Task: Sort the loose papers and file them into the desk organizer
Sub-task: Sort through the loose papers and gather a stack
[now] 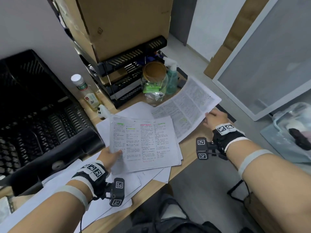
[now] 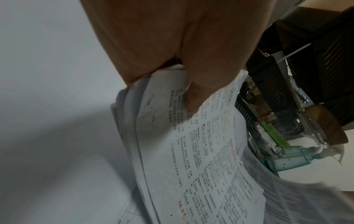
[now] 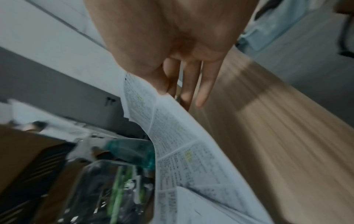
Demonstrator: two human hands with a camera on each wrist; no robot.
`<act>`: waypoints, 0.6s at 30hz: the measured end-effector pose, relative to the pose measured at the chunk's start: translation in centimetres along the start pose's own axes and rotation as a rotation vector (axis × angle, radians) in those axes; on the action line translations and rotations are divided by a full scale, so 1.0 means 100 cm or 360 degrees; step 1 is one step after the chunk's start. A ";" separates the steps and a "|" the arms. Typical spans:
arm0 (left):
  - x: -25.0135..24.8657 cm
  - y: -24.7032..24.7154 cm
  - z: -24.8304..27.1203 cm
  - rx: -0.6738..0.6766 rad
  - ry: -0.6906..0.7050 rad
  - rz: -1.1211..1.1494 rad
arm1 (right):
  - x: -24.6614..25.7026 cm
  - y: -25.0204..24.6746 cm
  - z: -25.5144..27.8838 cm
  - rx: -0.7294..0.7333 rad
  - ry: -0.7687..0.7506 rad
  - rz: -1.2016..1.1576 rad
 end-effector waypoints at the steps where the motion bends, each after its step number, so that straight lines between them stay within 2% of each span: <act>1: 0.001 -0.001 0.000 0.0001 -0.0016 -0.0025 | 0.013 -0.009 -0.004 -0.0081 -0.0153 0.0148; 4: 0.009 -0.004 -0.002 0.0052 -0.0053 -0.0049 | 0.063 -0.028 0.008 -0.0157 -0.0546 0.0457; 9: 0.022 -0.009 -0.007 0.0144 -0.0074 -0.0008 | 0.125 -0.021 0.050 0.0124 -0.1117 0.0596; 14: 0.009 -0.012 0.019 0.0271 -0.0170 0.0092 | 0.140 0.026 0.093 0.0461 -0.1416 0.0886; 18: 0.014 -0.017 0.024 0.0340 -0.0270 0.0190 | 0.118 0.088 0.102 0.0696 -0.1515 0.1180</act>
Point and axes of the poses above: each hand's wrist, its own z-axis away from the middle knuckle, its own y-axis out of the palm, x = y × z, the point moved 4 cm from there along -z, towards the middle knuckle, and after that the axes turned 5 degrees about -x, right-handed, at the moved point
